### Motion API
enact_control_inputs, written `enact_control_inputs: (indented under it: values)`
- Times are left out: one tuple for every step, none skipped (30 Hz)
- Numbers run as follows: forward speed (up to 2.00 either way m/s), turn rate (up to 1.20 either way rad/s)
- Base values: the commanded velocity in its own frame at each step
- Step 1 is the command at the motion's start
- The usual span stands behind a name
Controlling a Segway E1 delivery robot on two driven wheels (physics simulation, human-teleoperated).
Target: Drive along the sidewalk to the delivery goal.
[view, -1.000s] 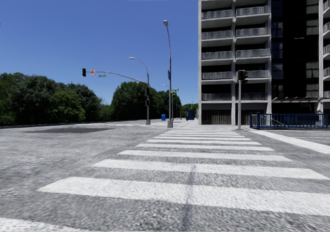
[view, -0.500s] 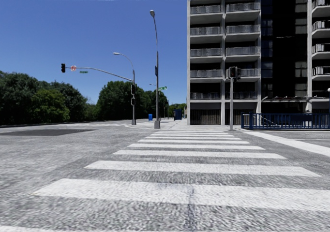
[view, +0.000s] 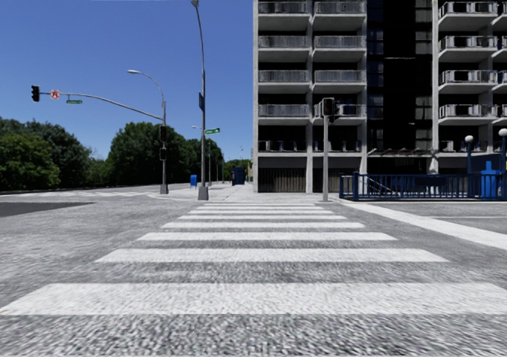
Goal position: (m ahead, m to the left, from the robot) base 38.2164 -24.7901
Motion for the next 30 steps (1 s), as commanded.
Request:
enact_control_inputs:
  values:
    - [2.0, -0.45]
    - [2.0, -0.45]
    - [2.0, -0.45]
    - [2.0, -0.45]
    - [2.0, -0.45]
    - [2.0, -0.44]
    - [2.0, 0.0]
    - [2.0, 0.0]
    - [2.0, 0.0]
    - [2.0, 0.0]
    - [2.0, 0.0]
    - [2.0, 0.0]
    - [2.0, 0.0]
    - [2.0, 0.0]
    - [2.0, 0.0]
    - [2.0, 0.0]
    - [2.0, 0.0]
    - [2.0, 0.0]
    - [2.0, 0.0]
    - [2.0, 0.0]
    - [2.0, 0.0]
    - [2.0, 0.0]
    - [2.0, 0.0]
    - [2.0, 0.0]
    - [2.0, 0.0]
    - [2.0, 0.0]
    - [2.0, -0.04]
    - [2.0, -0.12]
    - [2.0, -0.19]
    - [2.0, -0.19]
